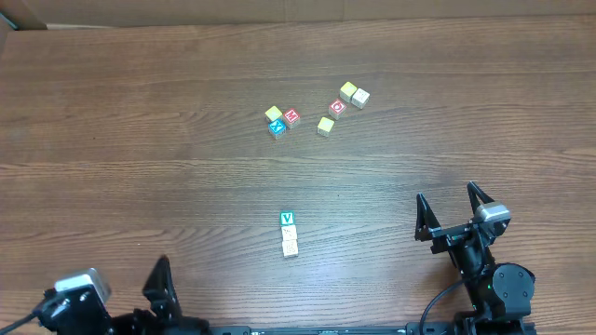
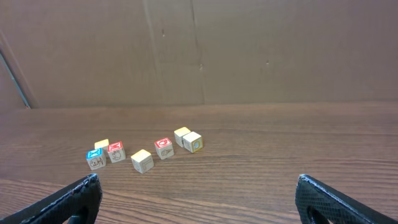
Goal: Flip 5 blocks
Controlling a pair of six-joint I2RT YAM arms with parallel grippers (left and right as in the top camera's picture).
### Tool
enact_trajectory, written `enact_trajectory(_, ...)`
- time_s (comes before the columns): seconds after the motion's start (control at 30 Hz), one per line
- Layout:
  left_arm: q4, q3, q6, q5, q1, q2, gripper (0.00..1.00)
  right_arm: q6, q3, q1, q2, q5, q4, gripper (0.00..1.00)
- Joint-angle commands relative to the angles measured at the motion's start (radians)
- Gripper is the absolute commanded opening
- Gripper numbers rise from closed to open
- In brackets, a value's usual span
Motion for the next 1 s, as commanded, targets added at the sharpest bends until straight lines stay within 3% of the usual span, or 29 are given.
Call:
enact_trajectory(0.0,0.126,-0.072,0.018,0.004,0.006,-0.006,1.00,-0.004,-0.011,-0.004,-0.012,-0.005,0.006,1.00)
enact_trajectory(0.17,0.441,-0.301,0.019,0.109,0.043,-0.051,1.00,-0.004,-0.011,-0.004,-0.012,-0.005,0.006,1.00)
enact_trajectory(0.37,0.882,-0.705,0.019,0.270,0.085,-0.226,1.00,-0.004,-0.011,-0.004,-0.012,-0.005,0.006,1.00)
enact_trajectory(0.53,1.123,-0.942,0.018,0.338,0.124,-0.309,1.00,-0.004,-0.011,-0.004,-0.012,-0.005,0.006,1.00)
enact_trajectory(0.97,1.481,-1.199,0.019,0.319,0.130,-0.338,1.00,-0.003,-0.011,-0.004,-0.012,-0.005,0.006,1.00)
